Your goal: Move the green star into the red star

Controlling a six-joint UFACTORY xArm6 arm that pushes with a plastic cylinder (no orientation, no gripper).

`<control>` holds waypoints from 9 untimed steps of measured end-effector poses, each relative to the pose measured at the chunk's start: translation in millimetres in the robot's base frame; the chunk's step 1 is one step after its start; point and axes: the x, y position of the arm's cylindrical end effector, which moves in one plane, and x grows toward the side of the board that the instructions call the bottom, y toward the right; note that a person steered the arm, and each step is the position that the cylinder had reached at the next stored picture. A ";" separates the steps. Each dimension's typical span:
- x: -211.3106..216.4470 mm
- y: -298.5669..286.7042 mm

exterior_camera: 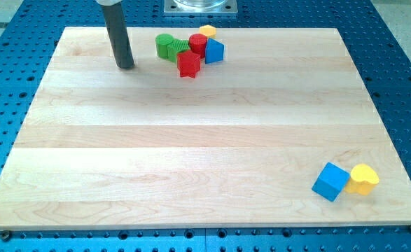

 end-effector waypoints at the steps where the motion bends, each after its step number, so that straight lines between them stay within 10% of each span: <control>1: -10.7 -0.7; 4: -66.9 62.1; 9: 38.4 200.9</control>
